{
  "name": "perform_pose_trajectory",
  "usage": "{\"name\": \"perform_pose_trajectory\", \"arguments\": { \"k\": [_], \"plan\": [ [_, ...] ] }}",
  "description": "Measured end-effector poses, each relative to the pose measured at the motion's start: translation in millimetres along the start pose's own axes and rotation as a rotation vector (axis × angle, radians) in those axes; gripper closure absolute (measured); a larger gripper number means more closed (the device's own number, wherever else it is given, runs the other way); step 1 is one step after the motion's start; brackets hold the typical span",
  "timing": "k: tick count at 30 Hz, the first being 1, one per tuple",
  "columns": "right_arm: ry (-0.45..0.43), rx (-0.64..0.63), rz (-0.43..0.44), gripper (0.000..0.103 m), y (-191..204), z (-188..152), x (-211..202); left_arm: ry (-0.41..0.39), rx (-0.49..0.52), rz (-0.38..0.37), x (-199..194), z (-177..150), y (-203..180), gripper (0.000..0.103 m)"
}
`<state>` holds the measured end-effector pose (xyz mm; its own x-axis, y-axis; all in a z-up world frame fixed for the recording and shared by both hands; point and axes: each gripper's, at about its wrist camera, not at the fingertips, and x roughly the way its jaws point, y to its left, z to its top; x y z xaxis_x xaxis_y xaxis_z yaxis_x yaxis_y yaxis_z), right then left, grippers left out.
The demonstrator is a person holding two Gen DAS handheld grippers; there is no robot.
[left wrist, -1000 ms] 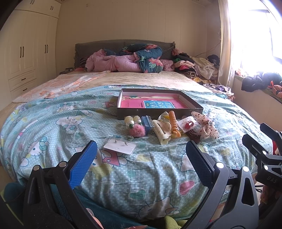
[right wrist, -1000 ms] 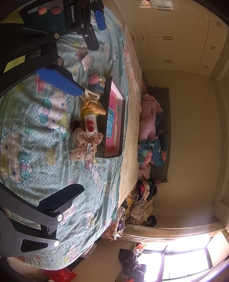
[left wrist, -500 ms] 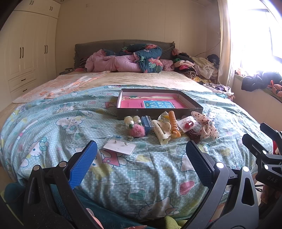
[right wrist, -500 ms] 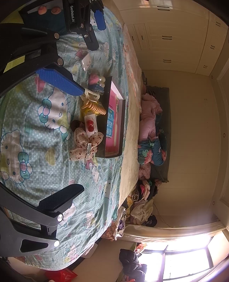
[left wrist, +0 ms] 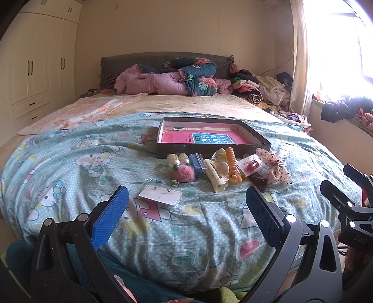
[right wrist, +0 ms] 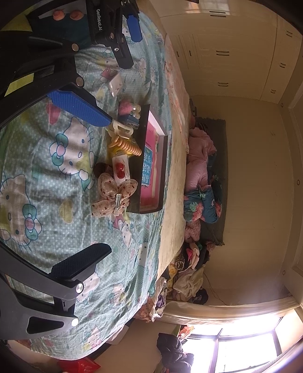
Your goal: Organize jewelry
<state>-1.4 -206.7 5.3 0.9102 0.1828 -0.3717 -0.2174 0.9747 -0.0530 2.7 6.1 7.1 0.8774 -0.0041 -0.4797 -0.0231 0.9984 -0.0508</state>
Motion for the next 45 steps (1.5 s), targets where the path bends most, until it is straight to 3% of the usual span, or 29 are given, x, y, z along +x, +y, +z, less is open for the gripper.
{"name": "perform_pose_trajectory", "arguments": {
  "k": [18,24,31,40,45],
  "plan": [
    [0.079,-0.063,0.121,0.006,27.7,4.7,39.7,0.029,-0.103,0.031,23.8,11.7,38.1,0.011],
    [0.132,-0.049,0.132,0.006,27.3,9.1,64.2,0.098,-0.117,0.038,48.3,21.3,47.0,0.011],
    [0.169,-0.043,0.115,0.006,18.7,15.1,87.6,0.152,-0.062,0.037,80.3,35.4,42.2,0.011],
    [0.225,0.003,0.055,0.006,-6.9,20.8,118.3,0.274,-0.069,-0.034,123.4,39.7,40.7,0.011],
    [0.267,0.03,0.035,0.006,-22.0,19.3,135.1,0.337,-0.048,-0.036,144.5,38.5,33.1,0.025]
  ]
}}
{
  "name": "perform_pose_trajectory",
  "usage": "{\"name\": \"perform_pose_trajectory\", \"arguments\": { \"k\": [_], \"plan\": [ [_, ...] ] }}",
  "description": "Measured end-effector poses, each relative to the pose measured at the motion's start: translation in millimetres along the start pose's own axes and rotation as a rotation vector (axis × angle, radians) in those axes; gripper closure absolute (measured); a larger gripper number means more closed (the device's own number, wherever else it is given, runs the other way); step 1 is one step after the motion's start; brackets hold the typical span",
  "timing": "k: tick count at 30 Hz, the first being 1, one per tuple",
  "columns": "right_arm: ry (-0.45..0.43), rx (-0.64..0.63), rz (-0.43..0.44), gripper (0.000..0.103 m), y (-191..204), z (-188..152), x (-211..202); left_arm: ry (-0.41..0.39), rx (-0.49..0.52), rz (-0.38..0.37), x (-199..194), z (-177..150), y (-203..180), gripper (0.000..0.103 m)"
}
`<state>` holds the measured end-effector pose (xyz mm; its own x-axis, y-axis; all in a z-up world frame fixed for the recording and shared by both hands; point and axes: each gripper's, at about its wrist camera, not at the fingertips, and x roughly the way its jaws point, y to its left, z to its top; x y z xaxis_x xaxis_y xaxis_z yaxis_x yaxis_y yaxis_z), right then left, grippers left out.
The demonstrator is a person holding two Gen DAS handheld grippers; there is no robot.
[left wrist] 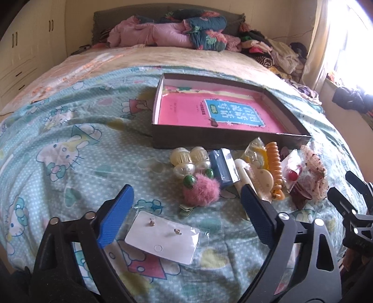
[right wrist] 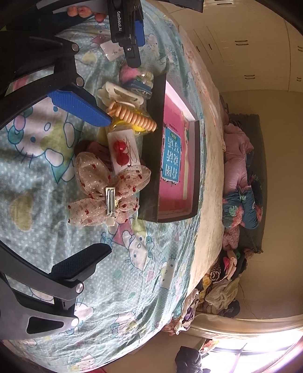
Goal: Organize jewelry
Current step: 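Grasp the sheer red-dotted bow clip with the right tool while the left tool grasps the pink pompom tie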
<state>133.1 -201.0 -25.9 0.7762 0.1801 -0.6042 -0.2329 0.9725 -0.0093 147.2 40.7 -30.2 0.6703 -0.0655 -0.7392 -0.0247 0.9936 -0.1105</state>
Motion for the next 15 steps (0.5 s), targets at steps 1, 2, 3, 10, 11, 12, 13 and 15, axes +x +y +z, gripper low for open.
{"name": "perform_pose_trajectory", "arguments": {
  "k": [1,2,3,10,11,12,13,15],
  "plan": [
    [0.006,0.01,-0.002,0.006,-2.4,0.1,1.9,0.01,0.002,-0.01,2.6,0.2,-0.7,0.032],
    [0.013,0.017,-0.003,0.006,-5.3,0.4,4.4,0.017,0.007,-0.009,5.7,0.3,-1.5,0.034],
    [0.02,0.022,-0.003,0.006,-8.1,0.8,7.4,0.026,0.012,-0.006,8.9,0.2,-2.4,0.037],
    [0.107,0.119,0.032,0.009,-27.3,4.7,35.0,0.064,0.019,-0.057,20.9,-1.4,-4.5,0.054],
    [0.12,0.129,0.045,0.011,-29.3,4.7,39.1,0.065,0.023,-0.059,22.1,-2.1,-4.6,0.055],
    [0.138,0.135,0.053,0.015,-30.5,4.4,43.8,0.067,0.027,-0.058,23.5,-2.8,-4.5,0.058],
    [0.151,0.145,0.056,0.019,-31.6,3.8,47.4,0.07,0.025,-0.061,24.5,-2.9,-5.2,0.064],
    [0.174,0.156,0.07,0.023,-32.5,2.9,54.0,0.077,0.024,-0.082,27.6,-3.6,-5.1,0.071]
  ]
}}
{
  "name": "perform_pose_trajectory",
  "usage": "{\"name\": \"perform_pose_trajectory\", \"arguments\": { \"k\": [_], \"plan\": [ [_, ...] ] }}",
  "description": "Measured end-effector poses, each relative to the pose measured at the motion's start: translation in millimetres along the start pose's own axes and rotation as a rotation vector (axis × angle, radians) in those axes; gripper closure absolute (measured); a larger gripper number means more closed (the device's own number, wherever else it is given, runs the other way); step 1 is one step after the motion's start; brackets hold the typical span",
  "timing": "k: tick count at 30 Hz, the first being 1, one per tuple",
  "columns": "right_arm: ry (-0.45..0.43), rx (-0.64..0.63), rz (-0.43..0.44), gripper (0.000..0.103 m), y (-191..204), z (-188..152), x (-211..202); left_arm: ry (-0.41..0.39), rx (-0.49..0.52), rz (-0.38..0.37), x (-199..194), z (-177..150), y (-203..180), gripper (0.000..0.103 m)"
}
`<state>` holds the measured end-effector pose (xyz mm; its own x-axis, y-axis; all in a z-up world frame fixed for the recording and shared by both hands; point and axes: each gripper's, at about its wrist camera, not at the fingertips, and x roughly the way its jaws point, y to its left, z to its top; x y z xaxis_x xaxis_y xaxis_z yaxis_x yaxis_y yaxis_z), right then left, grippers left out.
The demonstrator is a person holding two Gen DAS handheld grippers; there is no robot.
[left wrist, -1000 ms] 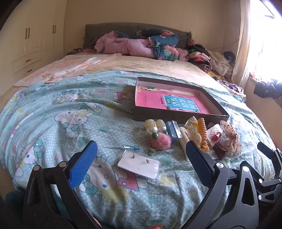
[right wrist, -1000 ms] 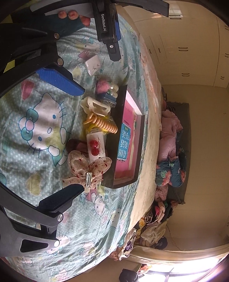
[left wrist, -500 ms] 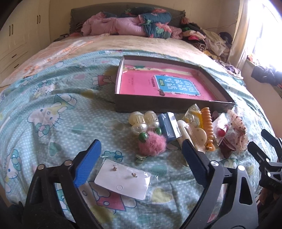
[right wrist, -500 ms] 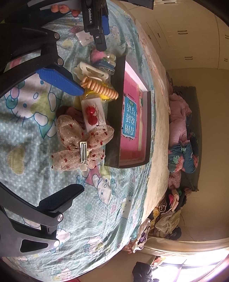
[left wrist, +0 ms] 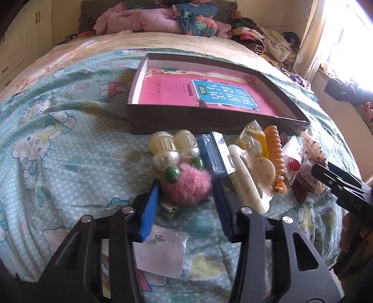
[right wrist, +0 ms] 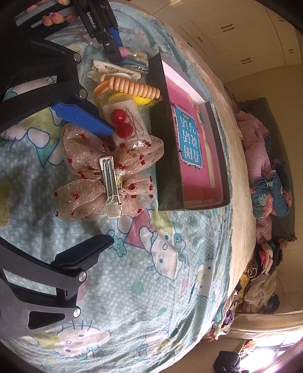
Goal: Organize jewelry
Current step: 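Grasp the sheer red-dotted bow clip with the right tool while the left tool grasps the pink pompom tie, then carry both held items into the pink box and open both tools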
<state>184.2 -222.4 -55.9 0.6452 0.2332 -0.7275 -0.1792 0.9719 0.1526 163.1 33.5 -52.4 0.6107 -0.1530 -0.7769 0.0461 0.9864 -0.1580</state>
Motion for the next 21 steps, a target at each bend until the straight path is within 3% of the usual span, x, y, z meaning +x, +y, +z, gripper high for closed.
{"name": "perform_pose_trajectory", "arguments": {
  "k": [2,7,10,15,21],
  "plan": [
    [0.007,-0.001,0.005,0.028,0.9,-0.6,4.4,0.003,0.006,0.0,1.8,-0.2,0.7,0.074],
    [0.013,-0.001,0.016,0.054,0.6,-1.8,8.9,-0.016,0.01,-0.023,-0.5,0.5,3.3,0.081],
    [0.003,0.002,0.021,0.065,-4.2,-4.0,5.9,-0.038,0.018,-0.037,-8.2,-0.1,1.5,0.085],
    [-0.012,0.011,0.032,0.072,-13.7,-9.0,-3.9,-0.066,0.005,-0.06,-20.1,3.2,4.5,0.085],
    [-0.049,0.003,0.025,0.072,-17.2,-5.9,-21.1,-0.104,-0.03,-0.085,-36.2,13.0,15.3,0.085]
  ]
}}
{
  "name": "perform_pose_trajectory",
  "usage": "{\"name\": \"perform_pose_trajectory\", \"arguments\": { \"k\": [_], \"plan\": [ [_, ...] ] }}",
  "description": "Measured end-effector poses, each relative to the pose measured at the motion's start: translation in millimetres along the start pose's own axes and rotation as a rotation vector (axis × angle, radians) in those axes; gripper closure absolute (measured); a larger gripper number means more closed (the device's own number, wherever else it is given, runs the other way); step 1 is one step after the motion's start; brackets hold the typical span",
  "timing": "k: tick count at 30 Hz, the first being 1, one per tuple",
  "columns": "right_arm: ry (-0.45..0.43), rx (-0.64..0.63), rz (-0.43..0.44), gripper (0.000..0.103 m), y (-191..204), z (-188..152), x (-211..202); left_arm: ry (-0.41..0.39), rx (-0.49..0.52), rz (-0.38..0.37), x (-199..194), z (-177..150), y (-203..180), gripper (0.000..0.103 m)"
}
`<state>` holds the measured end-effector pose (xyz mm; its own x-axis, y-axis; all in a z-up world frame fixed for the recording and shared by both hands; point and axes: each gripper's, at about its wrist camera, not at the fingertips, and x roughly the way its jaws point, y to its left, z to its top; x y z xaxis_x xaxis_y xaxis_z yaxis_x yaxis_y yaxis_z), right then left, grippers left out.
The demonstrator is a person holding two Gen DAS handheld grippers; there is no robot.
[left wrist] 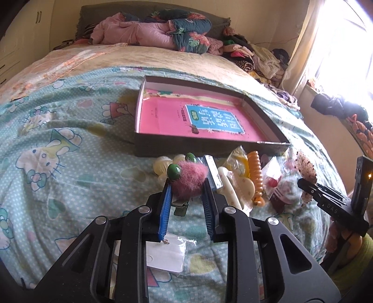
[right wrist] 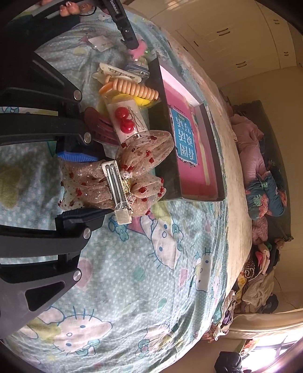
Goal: Organize jewelry
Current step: 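Carry both held items into the pink box and open both tools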
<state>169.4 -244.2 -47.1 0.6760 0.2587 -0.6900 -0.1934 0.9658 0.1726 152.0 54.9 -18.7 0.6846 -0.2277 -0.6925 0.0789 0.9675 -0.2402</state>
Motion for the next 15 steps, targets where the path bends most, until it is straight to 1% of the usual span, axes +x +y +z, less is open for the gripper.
{"name": "perform_pose_trajectory", "arguments": {
  "k": [6,15],
  "plan": [
    [-0.041,-0.01,0.002,0.072,1.4,14.8,-9.6,-0.04,-0.036,0.012,-11.6,18.3,16.8,0.085],
    [-0.074,-0.042,0.039,0.072,13.5,49.7,-3.0,-0.083,-0.076,0.038,-13.4,51.3,42.2,0.085]
  ]
}}
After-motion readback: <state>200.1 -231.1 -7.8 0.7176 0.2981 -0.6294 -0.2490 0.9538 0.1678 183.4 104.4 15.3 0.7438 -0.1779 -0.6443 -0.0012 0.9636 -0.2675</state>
